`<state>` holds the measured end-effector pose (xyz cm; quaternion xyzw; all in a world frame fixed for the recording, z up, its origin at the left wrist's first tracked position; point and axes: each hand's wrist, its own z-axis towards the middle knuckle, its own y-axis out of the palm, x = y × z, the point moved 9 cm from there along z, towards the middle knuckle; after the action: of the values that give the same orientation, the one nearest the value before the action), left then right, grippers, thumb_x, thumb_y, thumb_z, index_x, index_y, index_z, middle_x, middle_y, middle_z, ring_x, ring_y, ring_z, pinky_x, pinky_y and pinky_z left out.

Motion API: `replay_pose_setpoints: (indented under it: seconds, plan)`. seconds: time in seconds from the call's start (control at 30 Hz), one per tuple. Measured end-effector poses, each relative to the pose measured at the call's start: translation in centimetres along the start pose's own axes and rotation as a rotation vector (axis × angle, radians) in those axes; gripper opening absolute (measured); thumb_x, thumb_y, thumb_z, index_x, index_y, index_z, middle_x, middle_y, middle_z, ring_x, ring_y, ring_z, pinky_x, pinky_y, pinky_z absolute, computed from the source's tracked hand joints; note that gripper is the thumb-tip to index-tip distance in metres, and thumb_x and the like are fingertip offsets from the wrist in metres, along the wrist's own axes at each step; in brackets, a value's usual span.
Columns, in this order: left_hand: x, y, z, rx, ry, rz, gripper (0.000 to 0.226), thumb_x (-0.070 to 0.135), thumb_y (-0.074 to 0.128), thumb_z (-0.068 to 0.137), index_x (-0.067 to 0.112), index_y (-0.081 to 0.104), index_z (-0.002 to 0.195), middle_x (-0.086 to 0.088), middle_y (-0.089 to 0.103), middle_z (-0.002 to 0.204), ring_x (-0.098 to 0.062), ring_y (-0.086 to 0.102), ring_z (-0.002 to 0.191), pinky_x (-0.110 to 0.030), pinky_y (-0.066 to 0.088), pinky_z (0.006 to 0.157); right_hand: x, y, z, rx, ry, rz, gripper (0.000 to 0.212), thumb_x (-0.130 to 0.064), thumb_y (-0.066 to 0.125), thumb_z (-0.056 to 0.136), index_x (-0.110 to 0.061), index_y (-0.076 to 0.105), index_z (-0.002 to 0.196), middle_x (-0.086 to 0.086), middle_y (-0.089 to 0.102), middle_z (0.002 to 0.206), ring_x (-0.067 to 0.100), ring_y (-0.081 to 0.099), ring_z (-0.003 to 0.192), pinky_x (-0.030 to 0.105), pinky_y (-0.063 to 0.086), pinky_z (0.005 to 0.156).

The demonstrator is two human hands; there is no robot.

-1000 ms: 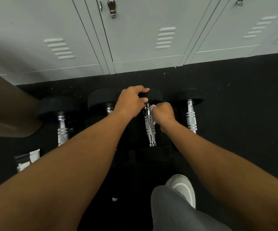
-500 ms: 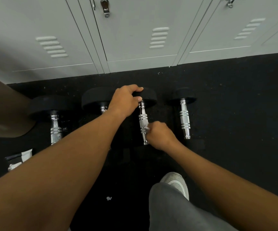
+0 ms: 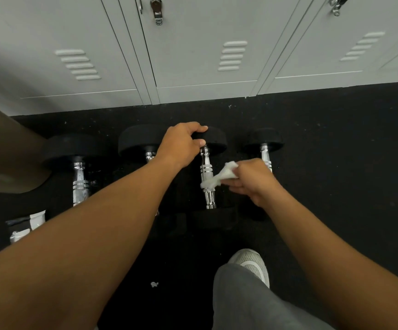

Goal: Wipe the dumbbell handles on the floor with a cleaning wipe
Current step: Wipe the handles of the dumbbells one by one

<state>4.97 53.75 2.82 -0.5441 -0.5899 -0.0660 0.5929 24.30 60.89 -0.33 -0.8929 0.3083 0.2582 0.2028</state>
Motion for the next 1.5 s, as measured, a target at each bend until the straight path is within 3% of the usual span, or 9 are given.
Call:
replay_pose_setpoints:
  seconds: [0.2, 0.27, 0.5, 0.67, 0.83, 1.03, 1.1, 1.2, 1.5]
  plan:
    - [0.1, 0.0, -0.1, -0.001, -0.003, 0.004, 0.040, 0.016, 0.071, 0.088, 0.030, 0.066, 0.126, 0.002, 0.061, 0.136, -0.015, 0.055, 0.126, -0.023, 0.037, 0.102, -4.7, 0.0, -0.4, 0.287, -0.367, -0.359, 0.028, -0.013, 0.045, 0.092, -0.018, 0.072, 0.099, 0.000, 0.068, 0.080, 0.013, 0.058, 0.059, 0.018, 0.041, 0.045]
    - [0.2, 0.0, -0.1, -0.001, 0.000, 0.011, 0.041, 0.015, 0.071, 0.088, 0.028, 0.066, 0.126, 0.001, 0.061, 0.136, -0.015, 0.056, 0.125, -0.020, 0.036, 0.098, -6.1, 0.6, -1.4, 0.365, -0.469, -0.430, 0.037, -0.014, 0.040, 0.097, -0.018, 0.065, 0.124, 0.005, 0.069, 0.094, 0.006, 0.053, 0.061, 0.020, 0.042, 0.050]
    - [0.3, -0.1, -0.2, 0.007, 0.002, 0.035, 0.041, 0.016, 0.070, 0.089, 0.027, 0.065, 0.128, 0.002, 0.060, 0.138, -0.015, 0.054, 0.127, -0.019, 0.034, 0.097, -4.9, 3.9, -1.4, 0.274, -0.683, -0.816, 0.051, -0.016, 0.039, 0.101, -0.008, 0.029, 0.150, 0.024, 0.054, 0.137, 0.046, 0.064, 0.095, 0.045, 0.052, 0.076]
    - [0.3, 0.0, -0.2, 0.018, -0.010, 0.032, 0.041, 0.016, 0.071, 0.089, 0.027, 0.065, 0.128, 0.002, 0.059, 0.139, -0.015, 0.054, 0.128, -0.019, 0.034, 0.099, -4.4, 2.3, -1.3, 0.353, -0.598, -0.634, 0.030, -0.024, 0.039, 0.100, -0.012, 0.058, 0.120, 0.014, 0.068, 0.084, 0.035, 0.065, 0.079, 0.042, 0.054, 0.068]
    - [0.4, 0.0, -0.3, 0.024, -0.012, 0.021, 0.041, 0.015, 0.071, 0.088, 0.027, 0.066, 0.127, 0.001, 0.061, 0.137, -0.015, 0.056, 0.126, -0.017, 0.035, 0.098, -4.5, 6.2, -0.7, 0.203, -0.623, -0.725, 0.021, -0.016, 0.042, 0.096, -0.008, 0.057, 0.108, 0.015, 0.066, 0.088, 0.035, 0.063, 0.078, 0.035, 0.042, 0.059]
    - [0.3, -0.2, -0.2, 0.021, -0.005, 0.038, 0.040, 0.016, 0.071, 0.089, 0.027, 0.066, 0.127, 0.002, 0.061, 0.137, -0.015, 0.056, 0.126, -0.017, 0.034, 0.098, -2.4, 7.7, -0.2, 0.021, -0.806, -1.174, 0.052, -0.008, 0.048, 0.092, -0.008, 0.042, 0.145, 0.012, 0.034, 0.157, 0.038, 0.053, 0.126, 0.045, 0.051, 0.084]
    - [0.3, -0.2, -0.2, 0.022, -0.013, 0.013, 0.040, 0.015, 0.071, 0.088, 0.026, 0.067, 0.126, 0.003, 0.061, 0.137, -0.013, 0.055, 0.126, -0.016, 0.034, 0.097, -1.8, 8.0, -1.1, -0.114, -0.910, -1.197, 0.047, -0.009, 0.052, 0.091, -0.011, 0.053, 0.138, 0.008, 0.039, 0.155, 0.034, 0.041, 0.138, 0.046, 0.049, 0.092]
    - [0.4, -0.3, -0.3, 0.022, -0.020, 0.005, 0.039, 0.014, 0.071, 0.088, 0.026, 0.067, 0.126, 0.004, 0.061, 0.136, -0.012, 0.056, 0.125, -0.015, 0.034, 0.095, -1.5, 7.5, -2.1, -0.228, -0.962, -1.156, 0.035, -0.016, 0.055, 0.089, -0.018, 0.067, 0.122, 0.007, 0.060, 0.136, 0.032, 0.058, 0.121, 0.045, 0.054, 0.088]
    - [-0.1, -0.1, -0.3, -0.006, -0.026, -0.021, 0.041, 0.016, 0.071, 0.089, 0.028, 0.066, 0.127, 0.005, 0.055, 0.143, -0.013, 0.051, 0.131, -0.025, 0.034, 0.110, 1.7, 4.0, -2.6, -0.450, -0.584, -0.827, 0.020, -0.029, 0.060, 0.095, -0.033, 0.074, 0.108, -0.006, 0.075, 0.099, 0.008, 0.068, 0.093, 0.030, 0.052, 0.090]
